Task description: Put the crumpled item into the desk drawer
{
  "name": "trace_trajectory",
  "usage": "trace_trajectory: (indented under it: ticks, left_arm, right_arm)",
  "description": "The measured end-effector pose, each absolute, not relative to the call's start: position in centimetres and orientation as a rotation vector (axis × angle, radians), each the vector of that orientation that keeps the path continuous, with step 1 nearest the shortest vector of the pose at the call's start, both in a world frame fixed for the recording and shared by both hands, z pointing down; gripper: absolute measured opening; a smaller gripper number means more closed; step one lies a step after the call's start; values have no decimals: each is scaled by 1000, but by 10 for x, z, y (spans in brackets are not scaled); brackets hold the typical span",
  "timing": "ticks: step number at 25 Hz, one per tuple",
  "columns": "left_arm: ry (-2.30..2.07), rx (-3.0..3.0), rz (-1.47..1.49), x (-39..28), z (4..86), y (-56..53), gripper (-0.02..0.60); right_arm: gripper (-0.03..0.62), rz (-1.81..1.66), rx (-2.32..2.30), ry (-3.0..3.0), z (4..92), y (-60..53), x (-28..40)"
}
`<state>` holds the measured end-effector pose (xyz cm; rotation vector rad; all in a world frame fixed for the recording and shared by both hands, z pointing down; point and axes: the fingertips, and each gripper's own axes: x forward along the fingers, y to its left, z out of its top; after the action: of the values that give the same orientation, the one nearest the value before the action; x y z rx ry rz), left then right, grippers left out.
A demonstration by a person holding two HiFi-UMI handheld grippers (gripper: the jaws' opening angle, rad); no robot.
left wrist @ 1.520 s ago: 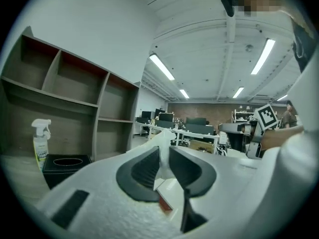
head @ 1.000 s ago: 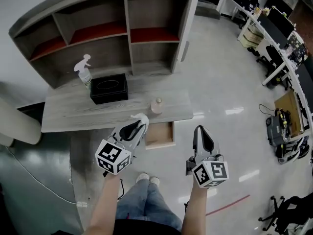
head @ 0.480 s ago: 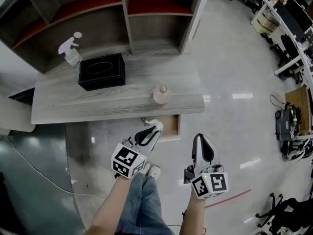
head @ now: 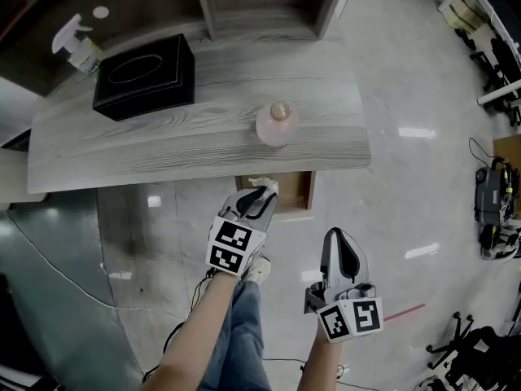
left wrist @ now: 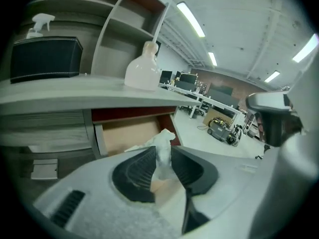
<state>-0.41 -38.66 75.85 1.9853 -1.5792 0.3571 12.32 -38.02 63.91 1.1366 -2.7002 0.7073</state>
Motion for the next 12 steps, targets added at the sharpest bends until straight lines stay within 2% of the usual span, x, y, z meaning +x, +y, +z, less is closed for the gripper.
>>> trace_trajectory:
  ticks: [7,12]
  left_arm:
    - [-1528,1950,419,-4,789,-394,152]
    - [-1556,1983,354,-6,754,-386,150]
  right_arm:
    - [12,720,1125,-2698,652,-384,120]
    - [12,703,1134,-2709,638,-392,119]
